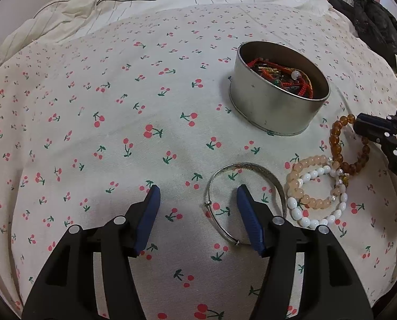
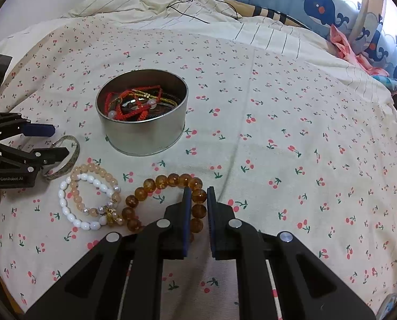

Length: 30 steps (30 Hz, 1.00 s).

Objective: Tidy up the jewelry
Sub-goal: 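Grasp the silver bangle with the left tool while the right tool grasps the amber bead bracelet, then carry the bangle and amber bracelet over the tin and open both tools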

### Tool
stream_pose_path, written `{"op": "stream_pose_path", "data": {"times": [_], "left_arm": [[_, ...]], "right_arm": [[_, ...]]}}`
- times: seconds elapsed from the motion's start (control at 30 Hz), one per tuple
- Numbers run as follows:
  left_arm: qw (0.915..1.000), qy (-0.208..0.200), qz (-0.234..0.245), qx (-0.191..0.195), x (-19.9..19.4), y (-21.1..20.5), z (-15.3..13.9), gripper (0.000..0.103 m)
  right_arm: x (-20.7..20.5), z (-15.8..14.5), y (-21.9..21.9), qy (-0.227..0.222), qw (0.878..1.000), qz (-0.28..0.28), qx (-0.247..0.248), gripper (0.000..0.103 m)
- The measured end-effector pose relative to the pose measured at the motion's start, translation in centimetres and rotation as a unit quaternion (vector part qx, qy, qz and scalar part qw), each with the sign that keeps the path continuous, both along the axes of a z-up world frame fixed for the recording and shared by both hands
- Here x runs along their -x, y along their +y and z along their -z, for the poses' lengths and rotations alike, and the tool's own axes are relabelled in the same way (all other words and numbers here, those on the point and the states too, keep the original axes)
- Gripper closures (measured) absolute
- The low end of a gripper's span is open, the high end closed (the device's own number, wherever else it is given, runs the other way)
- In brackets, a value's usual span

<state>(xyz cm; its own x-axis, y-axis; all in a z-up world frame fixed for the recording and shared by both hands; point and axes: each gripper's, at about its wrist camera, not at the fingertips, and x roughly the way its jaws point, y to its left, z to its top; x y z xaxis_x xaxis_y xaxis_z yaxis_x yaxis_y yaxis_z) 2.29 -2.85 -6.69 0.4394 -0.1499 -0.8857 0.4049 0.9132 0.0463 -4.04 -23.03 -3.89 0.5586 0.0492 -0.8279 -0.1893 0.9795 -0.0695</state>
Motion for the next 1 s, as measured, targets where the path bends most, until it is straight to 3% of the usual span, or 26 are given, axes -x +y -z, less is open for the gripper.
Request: {"op": "stream_pose_path", "data": {"times": [0.03, 0.1, 0.2, 0.7, 1.0], "left_arm": [[1.0, -0.001, 0.008, 0.001, 0.1, -0.2, 0.0, 0.052], [0.9996, 0.003, 0.027, 0.01, 0.5, -0.5, -0.2, 0.083], [0.9989, -0.013, 0.045, -0.004, 1.0, -1.2, -0.7, 0.096], [0.9923, -0.093, 0.082, 0.008, 2.7, -2.3, -5.0, 0.097], [0.9898, -0.109, 0.089, 0.019, 3.0, -3.2, -6.5, 0.097]], "right_arm": [[0.0, 0.0, 0.0, 0.0, 1.0, 0.0, 0.001, 0.091], [0.0, 0.0, 0.0, 0.0, 1.0, 0.001, 0.0, 0.091], [0.1, -0.4, 0.0, -0.004, 1.0, 0.002, -0.005, 0.091], [0.2, -2.9, -0.9, -0.028, 0.998, 0.015, -0.054, 0.091], [0.2, -4.3, -1.3, -0.042, 0.996, 0.02, -0.071, 0.091]]}}
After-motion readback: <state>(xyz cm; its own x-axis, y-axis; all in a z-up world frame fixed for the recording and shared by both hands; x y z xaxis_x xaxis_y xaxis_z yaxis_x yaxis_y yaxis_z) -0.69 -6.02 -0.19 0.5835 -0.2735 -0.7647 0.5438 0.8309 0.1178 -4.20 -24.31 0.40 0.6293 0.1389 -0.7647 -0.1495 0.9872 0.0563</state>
